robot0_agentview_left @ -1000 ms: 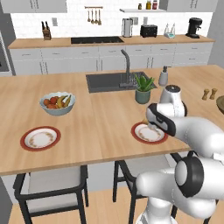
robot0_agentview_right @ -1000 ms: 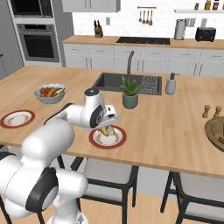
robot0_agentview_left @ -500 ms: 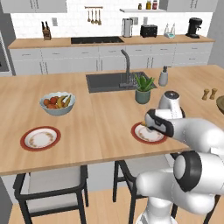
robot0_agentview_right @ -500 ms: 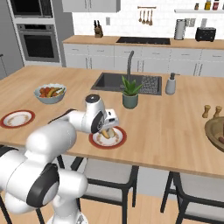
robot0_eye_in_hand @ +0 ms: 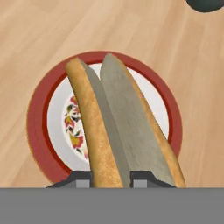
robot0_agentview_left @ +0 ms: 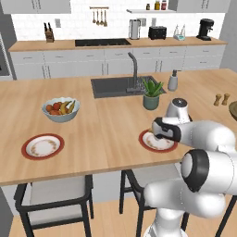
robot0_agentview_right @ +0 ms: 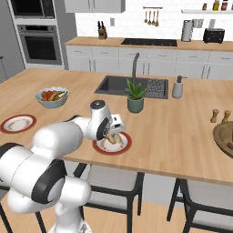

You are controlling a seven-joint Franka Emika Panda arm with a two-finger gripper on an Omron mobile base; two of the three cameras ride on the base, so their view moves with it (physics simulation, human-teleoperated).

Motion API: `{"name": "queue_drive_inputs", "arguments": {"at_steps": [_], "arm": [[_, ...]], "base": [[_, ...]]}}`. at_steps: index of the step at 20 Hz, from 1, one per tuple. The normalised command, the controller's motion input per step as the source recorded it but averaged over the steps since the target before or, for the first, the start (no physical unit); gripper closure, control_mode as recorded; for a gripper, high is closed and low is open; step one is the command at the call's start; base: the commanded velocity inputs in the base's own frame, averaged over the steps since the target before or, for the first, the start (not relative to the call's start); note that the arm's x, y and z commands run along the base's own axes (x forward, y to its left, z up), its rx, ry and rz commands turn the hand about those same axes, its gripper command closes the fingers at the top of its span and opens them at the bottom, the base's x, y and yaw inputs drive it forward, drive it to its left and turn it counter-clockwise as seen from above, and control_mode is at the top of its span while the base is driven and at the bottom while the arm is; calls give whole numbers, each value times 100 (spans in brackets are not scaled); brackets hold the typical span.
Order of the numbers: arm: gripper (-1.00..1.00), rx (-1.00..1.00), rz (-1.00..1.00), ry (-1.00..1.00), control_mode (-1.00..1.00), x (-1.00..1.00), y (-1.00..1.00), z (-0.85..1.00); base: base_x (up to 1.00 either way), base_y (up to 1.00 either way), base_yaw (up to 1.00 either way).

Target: Place one bun and one sausage from the bowl on each plate.

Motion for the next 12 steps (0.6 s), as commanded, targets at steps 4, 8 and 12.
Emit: {"name": "queue_drive_inputs", "arguments": {"at_steps": [4,8,12], "arm": [[100,0,0,0,-100,23,-7,0],[100,0,0,0,-100,19,-2,0],[100,0,0,0,-100,21,-7,-2]], "base": [[0,0,0],[0,0,0],[0,0,0]]}}
